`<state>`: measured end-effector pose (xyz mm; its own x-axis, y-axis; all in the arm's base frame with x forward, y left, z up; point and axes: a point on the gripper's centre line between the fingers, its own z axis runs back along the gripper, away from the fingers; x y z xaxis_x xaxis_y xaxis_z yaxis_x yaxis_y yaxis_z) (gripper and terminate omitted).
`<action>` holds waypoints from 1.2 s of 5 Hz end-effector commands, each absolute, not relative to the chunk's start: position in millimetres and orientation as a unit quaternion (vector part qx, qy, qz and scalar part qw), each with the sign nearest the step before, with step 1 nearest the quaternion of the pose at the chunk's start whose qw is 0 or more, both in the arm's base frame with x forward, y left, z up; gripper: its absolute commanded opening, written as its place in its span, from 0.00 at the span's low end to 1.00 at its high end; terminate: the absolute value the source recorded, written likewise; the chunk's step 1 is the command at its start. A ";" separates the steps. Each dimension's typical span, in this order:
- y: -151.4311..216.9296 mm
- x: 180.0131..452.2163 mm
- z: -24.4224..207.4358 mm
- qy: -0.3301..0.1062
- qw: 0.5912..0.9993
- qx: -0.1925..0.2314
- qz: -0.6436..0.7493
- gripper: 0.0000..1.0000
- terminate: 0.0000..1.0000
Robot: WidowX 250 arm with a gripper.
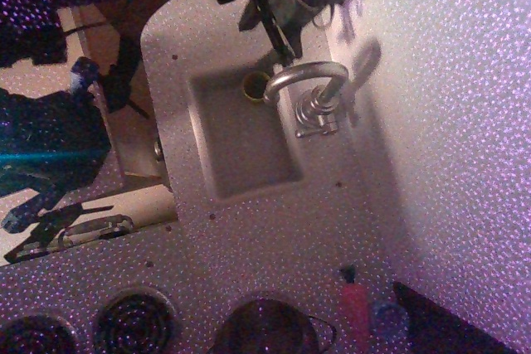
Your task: Turn faucet right
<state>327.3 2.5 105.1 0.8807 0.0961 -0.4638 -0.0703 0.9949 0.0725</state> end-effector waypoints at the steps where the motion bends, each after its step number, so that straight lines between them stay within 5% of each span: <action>1: -19.5 304.8 151.6 0.122 0.986 -0.096 -0.059 1.00 0.00; 2: -46.9 301.3 167.3 0.091 0.980 -0.147 -0.100 1.00 0.00; 4: -69.4 299.0 159.6 0.115 0.974 -0.158 -0.116 1.00 0.00; 5: -67.9 302.2 153.6 0.114 0.958 -0.196 -0.175 1.00 0.00; 6: -70.4 300.3 150.2 0.071 0.943 -0.209 -0.250 1.00 0.00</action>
